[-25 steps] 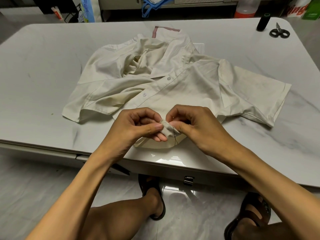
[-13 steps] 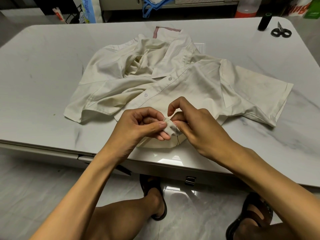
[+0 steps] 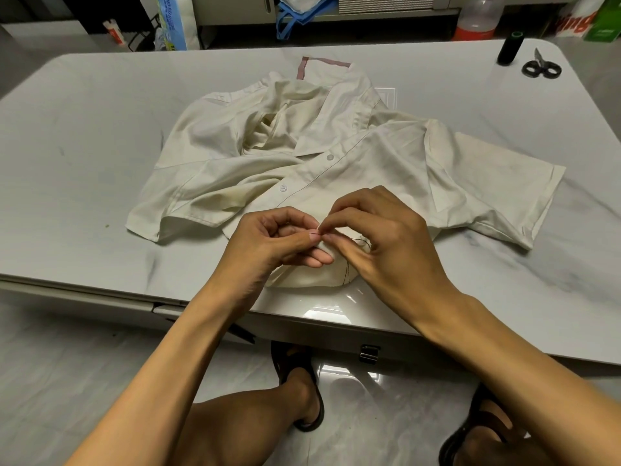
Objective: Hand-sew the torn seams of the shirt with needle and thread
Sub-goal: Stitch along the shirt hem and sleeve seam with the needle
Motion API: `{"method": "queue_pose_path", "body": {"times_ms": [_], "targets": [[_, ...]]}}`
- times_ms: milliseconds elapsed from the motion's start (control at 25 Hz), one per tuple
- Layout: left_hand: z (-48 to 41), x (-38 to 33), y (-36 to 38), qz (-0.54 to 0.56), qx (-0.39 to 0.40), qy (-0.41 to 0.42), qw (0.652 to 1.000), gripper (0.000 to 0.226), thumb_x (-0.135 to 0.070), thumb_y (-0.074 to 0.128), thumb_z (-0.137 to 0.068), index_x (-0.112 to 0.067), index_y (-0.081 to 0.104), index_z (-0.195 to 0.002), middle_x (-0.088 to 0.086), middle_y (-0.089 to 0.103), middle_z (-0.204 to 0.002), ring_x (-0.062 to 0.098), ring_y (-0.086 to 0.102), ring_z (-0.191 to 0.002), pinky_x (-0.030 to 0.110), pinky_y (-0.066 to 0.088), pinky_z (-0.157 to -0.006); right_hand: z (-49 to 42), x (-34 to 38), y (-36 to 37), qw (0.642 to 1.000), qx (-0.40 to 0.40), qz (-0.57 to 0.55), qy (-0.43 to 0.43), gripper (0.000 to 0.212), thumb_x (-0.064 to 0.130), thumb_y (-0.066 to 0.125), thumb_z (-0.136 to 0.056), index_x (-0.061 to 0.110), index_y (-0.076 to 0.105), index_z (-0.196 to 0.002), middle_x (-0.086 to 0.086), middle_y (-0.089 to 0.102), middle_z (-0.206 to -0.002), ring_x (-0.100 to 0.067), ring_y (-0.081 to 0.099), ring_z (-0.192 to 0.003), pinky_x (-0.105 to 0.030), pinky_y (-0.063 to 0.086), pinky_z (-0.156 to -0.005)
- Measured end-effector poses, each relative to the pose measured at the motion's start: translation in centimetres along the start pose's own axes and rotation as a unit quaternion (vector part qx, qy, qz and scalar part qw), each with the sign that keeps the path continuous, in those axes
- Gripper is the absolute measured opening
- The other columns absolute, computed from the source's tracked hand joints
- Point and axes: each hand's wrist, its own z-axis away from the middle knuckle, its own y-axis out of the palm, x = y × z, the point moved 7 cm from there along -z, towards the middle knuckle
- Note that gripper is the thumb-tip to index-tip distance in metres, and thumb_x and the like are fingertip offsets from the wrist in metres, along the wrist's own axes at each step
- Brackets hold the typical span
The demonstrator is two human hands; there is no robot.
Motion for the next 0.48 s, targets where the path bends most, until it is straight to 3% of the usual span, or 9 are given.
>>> {"method": "queue_pose_path", "body": {"times_ms": [200,240,320,400,480], "targets": [[-0.1,0.0,0.2,0.008,0.003,-0.005,1.0,0.014,-0.007,0.068,-0.076,-0.001,0.067,-0.088,0.019,0.071,-0.07,0.024,0.073,-0.066,0.023,0.058,-0.063,-0.3,0.7,0.0,0.997,-0.026,0.054,-0.051,0.004,0.015,0.07,-0.088,0.011,0.072,-0.088,0.0,0.067,-0.09,-0.021,0.059,-0.085,-0.032,0.044,-0.073],[-0.2,0.0,0.1,0.008,0.0,-0.005,1.0,0.014,-0.006,0.068,-0.076,0.0,0.066,-0.088,0.019,0.07,-0.069,0.024,0.073,-0.065,0.023,0.058,-0.063,-0.3,0.8,-0.1,0.998,-0.037,0.033,-0.037,0.004,0.014,0.069,-0.089,0.01,0.071,-0.087,0.0,0.067,-0.09,-0.021,0.06,-0.086,-0.031,0.043,-0.075],[-0.3,0.0,-0.1,-0.001,-0.01,-0.006,1.0,0.01,-0.002,0.069,-0.079,0.0,0.066,-0.088,0.018,0.07,-0.067,0.023,0.073,-0.065,0.022,0.058,-0.062,-0.7,-0.2,-0.9,0.987,-0.076,-0.117,0.083,0.005,0.009,0.064,-0.091,0.01,0.069,-0.088,0.001,0.069,-0.089,-0.016,0.064,-0.088,-0.025,0.046,-0.079],[-0.5,0.2,-0.5,-0.008,-0.025,-0.011,1.0,0.007,0.004,0.067,-0.084,-0.001,0.066,-0.089,0.017,0.07,-0.065,0.022,0.072,-0.063,0.021,0.057,-0.061,-0.8,-1.8,-1.2,0.913,-0.117,-0.323,0.222,0.009,0.006,0.057,-0.096,0.011,0.063,-0.091,-0.003,0.073,-0.088,-0.015,0.069,-0.088,-0.024,0.051,-0.082],[-0.6,0.3,-0.7,-0.013,-0.035,-0.014,0.999,0.009,0.005,0.066,-0.086,-0.002,0.066,-0.091,0.016,0.07,-0.065,0.02,0.071,-0.061,0.02,0.056,-0.059,-0.6,-2.9,-1.4,0.854,-0.154,-0.403,0.291,0.008,0.007,0.051,-0.1,0.009,0.057,-0.094,-0.008,0.073,-0.085,-0.02,0.071,-0.083,-0.031,0.056,-0.081]]}}
